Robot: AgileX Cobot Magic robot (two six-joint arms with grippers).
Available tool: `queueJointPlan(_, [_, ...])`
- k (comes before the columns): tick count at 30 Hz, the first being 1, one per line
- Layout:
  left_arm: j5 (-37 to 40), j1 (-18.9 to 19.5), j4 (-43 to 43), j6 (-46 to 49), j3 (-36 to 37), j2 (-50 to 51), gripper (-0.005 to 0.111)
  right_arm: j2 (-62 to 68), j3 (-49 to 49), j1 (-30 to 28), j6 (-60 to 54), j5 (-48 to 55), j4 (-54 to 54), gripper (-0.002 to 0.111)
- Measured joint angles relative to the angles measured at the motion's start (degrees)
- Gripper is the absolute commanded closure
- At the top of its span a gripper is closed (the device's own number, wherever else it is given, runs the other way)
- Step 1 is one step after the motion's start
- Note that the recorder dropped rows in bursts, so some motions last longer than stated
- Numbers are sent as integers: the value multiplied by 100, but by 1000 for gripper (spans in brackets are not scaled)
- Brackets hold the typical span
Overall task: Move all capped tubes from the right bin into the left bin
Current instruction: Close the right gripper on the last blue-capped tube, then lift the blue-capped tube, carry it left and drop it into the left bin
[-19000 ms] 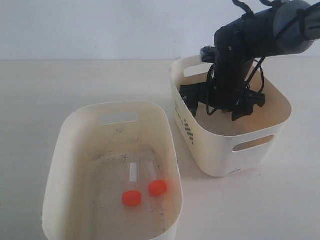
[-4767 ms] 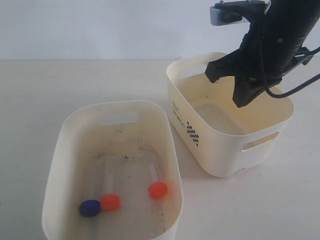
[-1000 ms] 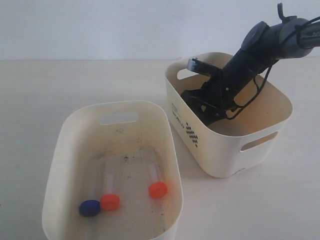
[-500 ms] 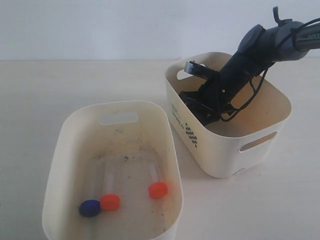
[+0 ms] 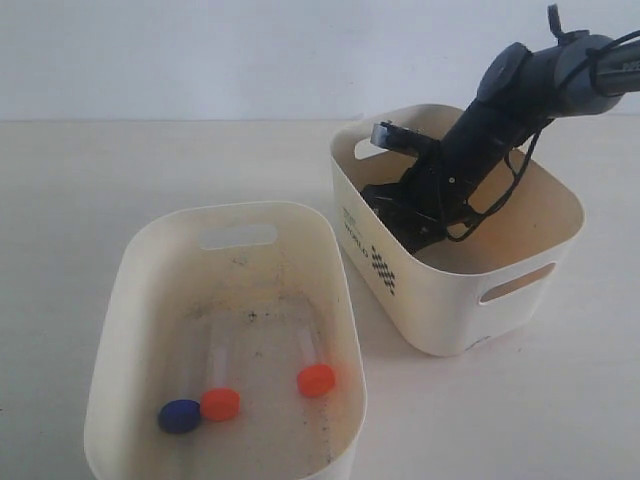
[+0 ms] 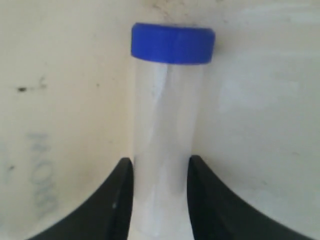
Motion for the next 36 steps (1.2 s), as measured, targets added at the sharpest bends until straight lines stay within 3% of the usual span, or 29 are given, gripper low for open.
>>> queueJointPlan(7, [0,0,0,0,0,0,102,-398,45,0,210,-214,-717,108])
queueJointPlan(29, [0,0,0,0,0,0,102,-3087,45,0,987,192,-1060,108])
queueJointPlan(36, [0,0,0,0,0,0,102,-3764,45,0,1097,509,-510,108])
